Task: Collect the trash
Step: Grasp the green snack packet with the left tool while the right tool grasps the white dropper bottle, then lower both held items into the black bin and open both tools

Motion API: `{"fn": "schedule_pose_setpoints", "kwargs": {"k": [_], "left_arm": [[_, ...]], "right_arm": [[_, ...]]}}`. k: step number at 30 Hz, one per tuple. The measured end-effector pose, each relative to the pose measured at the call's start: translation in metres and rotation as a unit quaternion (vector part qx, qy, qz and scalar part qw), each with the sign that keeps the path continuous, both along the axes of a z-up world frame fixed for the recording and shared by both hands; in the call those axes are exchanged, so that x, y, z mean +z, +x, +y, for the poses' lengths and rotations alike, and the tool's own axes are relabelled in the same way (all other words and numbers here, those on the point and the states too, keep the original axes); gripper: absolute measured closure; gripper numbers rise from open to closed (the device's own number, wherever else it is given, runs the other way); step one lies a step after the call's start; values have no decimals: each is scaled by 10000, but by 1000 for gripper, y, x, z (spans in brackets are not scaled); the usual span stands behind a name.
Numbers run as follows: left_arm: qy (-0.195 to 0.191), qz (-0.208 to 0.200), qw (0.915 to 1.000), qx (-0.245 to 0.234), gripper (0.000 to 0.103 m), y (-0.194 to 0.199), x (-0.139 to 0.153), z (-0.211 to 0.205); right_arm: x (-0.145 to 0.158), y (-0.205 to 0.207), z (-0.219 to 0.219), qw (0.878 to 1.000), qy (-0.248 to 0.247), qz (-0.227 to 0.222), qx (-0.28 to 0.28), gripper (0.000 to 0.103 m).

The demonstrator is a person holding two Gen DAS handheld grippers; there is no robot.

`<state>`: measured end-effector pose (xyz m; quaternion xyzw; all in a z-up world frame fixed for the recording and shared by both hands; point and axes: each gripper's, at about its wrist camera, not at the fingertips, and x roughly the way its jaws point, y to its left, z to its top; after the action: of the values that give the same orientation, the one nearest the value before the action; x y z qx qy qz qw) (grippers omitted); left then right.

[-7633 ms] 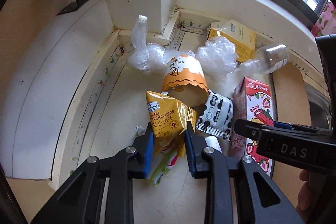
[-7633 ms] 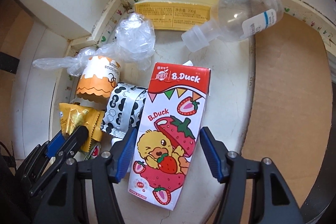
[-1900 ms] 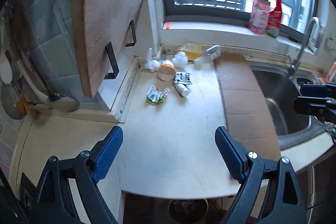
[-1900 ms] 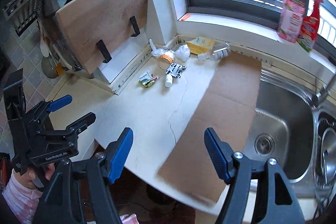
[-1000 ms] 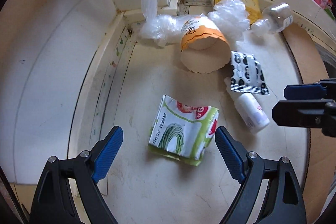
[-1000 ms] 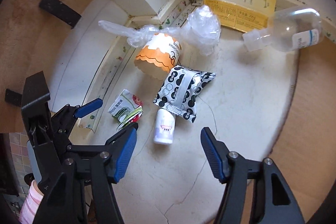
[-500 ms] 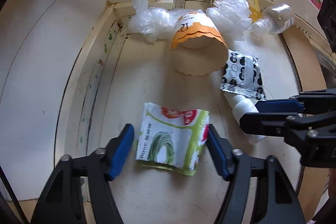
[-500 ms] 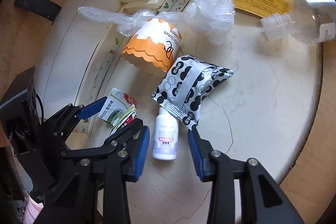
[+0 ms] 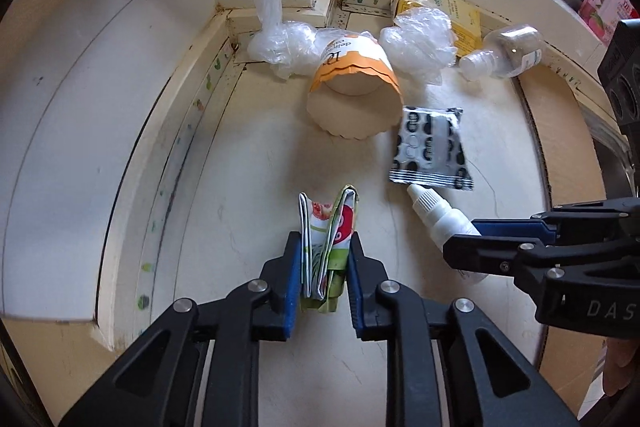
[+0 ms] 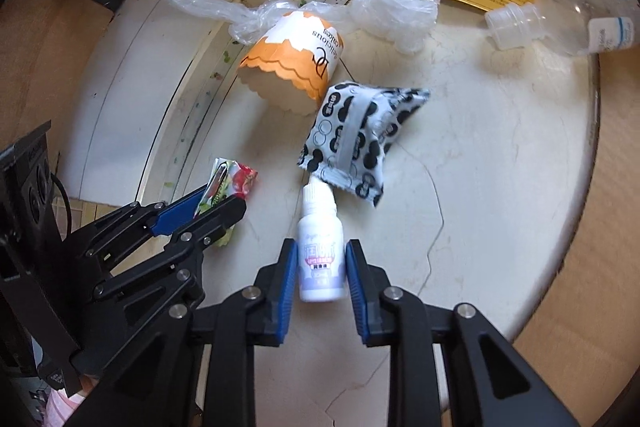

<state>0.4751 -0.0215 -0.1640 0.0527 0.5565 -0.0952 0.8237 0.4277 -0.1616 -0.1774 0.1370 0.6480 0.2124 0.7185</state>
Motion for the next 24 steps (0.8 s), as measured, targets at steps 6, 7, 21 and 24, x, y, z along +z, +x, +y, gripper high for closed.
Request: {"fn": "schedule_pose_setpoints", "kwargs": {"k": [6,7,21,24], "left_arm": [[-195,-95,9998,-31,85,-44,22,-3],[-216,-120,9997,-55,85,-54,28,-4],[-804,-468,9941,-557,85,-201,112,-12],[-939,-579,9916,-681,85,-232,127,-11]], "right_arm": [[13,-35,-14,10000,68,8,-43,78],[16,-42,-15,10000,79,0,-61,78],[91,-172,-30,9978,-225,-577,-236,79],[112,-207,-29,9967,-250,-730,-254,79]]}}
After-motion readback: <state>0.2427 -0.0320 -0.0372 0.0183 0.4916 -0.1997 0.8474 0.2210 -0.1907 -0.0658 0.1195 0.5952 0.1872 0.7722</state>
